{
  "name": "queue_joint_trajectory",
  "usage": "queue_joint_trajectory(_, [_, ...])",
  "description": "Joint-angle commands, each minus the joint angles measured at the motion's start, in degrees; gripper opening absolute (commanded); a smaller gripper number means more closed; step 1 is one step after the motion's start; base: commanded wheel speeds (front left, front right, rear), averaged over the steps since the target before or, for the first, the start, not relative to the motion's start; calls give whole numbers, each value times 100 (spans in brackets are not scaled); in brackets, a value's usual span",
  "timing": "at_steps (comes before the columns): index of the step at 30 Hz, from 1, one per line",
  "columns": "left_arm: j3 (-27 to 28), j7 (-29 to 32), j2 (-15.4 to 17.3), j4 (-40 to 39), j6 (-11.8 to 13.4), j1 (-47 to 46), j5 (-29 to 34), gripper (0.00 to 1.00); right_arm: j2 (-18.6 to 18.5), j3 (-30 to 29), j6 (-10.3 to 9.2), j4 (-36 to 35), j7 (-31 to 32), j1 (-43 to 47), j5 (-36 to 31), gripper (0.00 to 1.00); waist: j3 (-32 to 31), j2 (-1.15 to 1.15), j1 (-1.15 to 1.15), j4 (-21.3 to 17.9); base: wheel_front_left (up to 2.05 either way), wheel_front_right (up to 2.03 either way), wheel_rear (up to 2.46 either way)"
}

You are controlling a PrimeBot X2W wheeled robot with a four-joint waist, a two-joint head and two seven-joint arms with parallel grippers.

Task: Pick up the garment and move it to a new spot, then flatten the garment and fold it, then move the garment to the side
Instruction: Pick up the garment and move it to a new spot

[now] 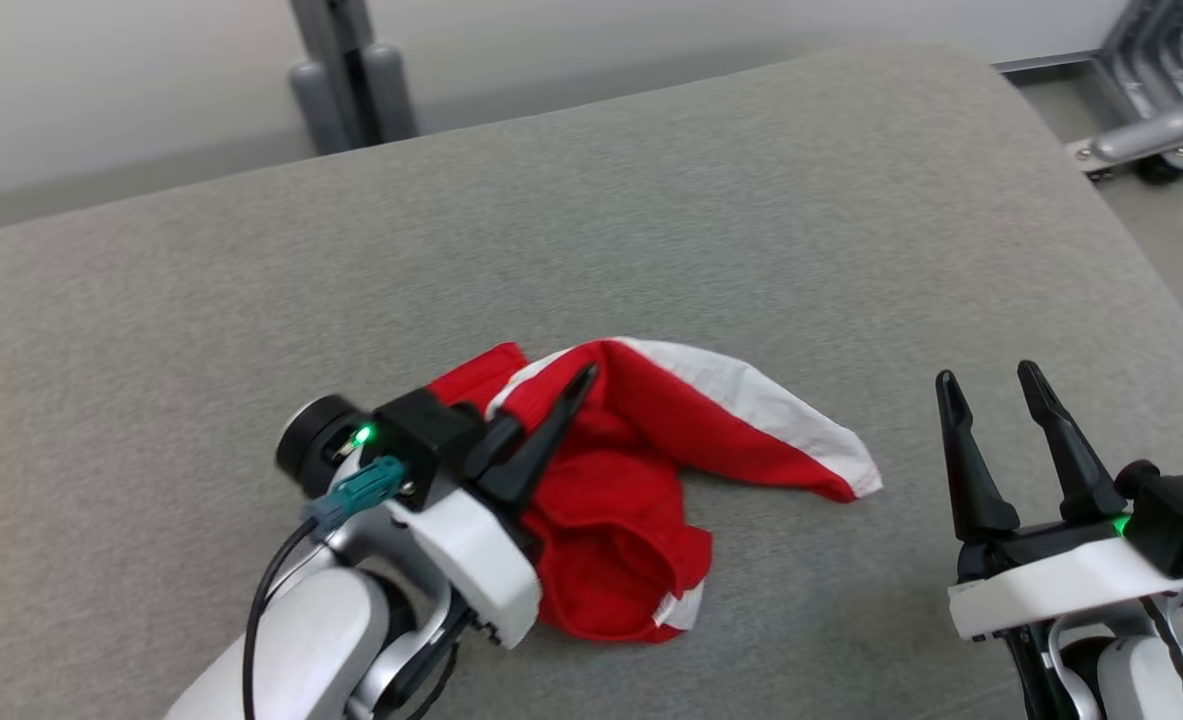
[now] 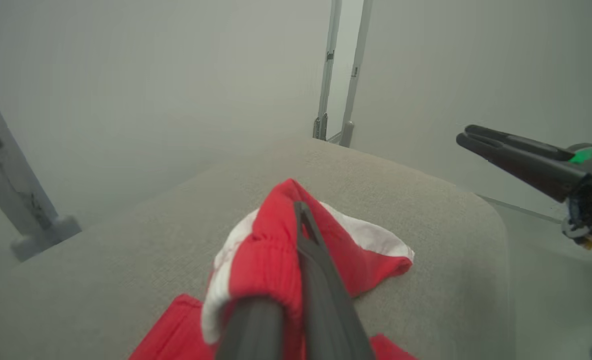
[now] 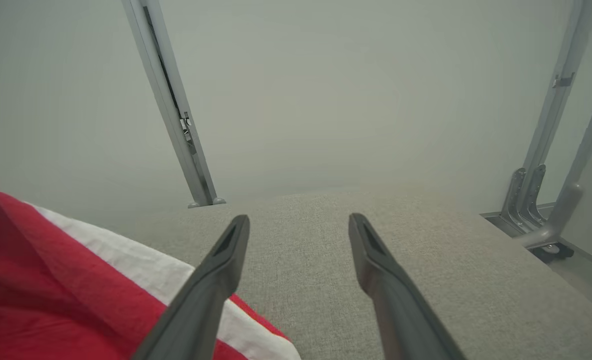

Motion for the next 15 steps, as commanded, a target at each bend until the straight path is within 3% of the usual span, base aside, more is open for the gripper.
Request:
queue_joint_trajectory(1, [26,-14,60,39,-14,111,-69,0,-23,14,3,23,-40,-63,30,100,74,0,0,199,0,0,0])
queue_joint_trajectory(8, [24,-100,380,276,9,825,-285,0,-28,40,3,83,15,-162,-12,100,64,0,0,753,0,0,0])
queue_joint_trajectory(15, [-66,-256,554,796,-330,1059,-453,0,-27,14,3,68,140,-207,-116,100,-54,0,0,1141,0,0,0])
